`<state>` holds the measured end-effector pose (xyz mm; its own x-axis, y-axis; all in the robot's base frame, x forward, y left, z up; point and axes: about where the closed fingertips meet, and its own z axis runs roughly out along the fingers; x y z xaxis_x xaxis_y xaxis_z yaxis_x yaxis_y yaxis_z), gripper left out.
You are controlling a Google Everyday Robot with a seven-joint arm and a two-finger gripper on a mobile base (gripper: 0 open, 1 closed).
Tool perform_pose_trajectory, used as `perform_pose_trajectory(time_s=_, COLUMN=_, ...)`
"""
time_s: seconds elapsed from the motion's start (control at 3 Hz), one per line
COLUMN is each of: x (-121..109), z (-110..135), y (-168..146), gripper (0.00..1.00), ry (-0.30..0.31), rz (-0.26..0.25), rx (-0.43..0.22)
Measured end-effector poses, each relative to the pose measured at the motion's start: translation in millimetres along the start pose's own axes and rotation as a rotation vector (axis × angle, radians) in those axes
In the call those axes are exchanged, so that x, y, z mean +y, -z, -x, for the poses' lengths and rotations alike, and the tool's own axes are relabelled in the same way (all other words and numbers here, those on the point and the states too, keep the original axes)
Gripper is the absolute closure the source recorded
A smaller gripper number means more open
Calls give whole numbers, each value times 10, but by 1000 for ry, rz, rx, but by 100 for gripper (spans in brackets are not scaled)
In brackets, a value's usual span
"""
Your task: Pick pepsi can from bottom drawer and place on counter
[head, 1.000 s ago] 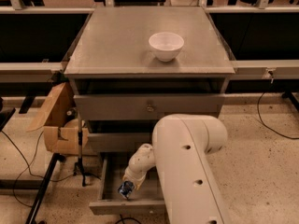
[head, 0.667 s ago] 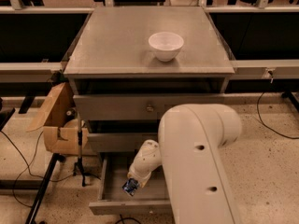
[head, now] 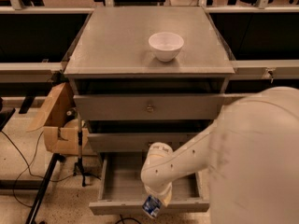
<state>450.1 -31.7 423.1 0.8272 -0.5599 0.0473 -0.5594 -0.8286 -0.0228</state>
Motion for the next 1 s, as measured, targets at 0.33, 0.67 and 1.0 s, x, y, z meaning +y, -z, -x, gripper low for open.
perform_pose_trajectory(time_s=0.33, x=585, z=260, y=595, gripper=100, ry=10, rz=130, rx=17)
perform_pose_trajectory(time_s=0.67, x=483, z=227, y=1459, gripper=100, ry=36, rz=147, rx=74)
perform_pose_trajectory(time_s=1.0, x=532, z=109, y=1837, gripper=100, ry=23, rz=153, rx=141)
